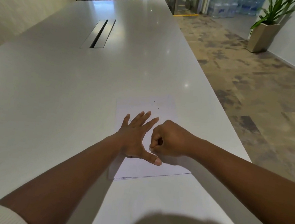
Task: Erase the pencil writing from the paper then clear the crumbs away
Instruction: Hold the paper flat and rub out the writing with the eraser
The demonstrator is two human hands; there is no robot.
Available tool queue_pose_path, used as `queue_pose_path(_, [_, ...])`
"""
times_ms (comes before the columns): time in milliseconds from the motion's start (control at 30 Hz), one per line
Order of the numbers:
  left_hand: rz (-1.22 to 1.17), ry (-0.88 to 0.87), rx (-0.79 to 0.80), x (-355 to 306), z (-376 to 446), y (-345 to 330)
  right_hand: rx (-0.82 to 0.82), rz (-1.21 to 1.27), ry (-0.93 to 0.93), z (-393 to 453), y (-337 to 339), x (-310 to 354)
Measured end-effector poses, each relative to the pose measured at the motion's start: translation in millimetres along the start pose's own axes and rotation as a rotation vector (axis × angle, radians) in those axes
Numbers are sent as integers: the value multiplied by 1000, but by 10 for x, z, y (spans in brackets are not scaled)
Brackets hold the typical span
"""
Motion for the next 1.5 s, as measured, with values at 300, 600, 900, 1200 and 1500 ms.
queue_pose_path(300, [-14,-9,-7,34,10,-14,-212,-29,-91,206,25,-123])
queue_pose_path(600, [-6,-4,-2,8,5,5,-79,61,27,31,-36,-38])
queue_pose_path(900, [-24,9,1,-5,9,15,-187,26,18,110,-61,-34])
queue_pose_path(1200, [-14,16,5,-15,-7,22,-217,-44,-38,216,70,-100])
queue_pose_path(1500, [-2,11,-1,1,18,-2,-26,78,2,-50,14,-33])
Point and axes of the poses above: each hand's wrist, its own z-axis towards the middle knuckle, its own y-axis out of the back of the hand, x = y × z, the point moved 2 cm from there along z, towards the middle knuckle, and after that the axes turned 14 degrees about -x, right-handed, at the moved point
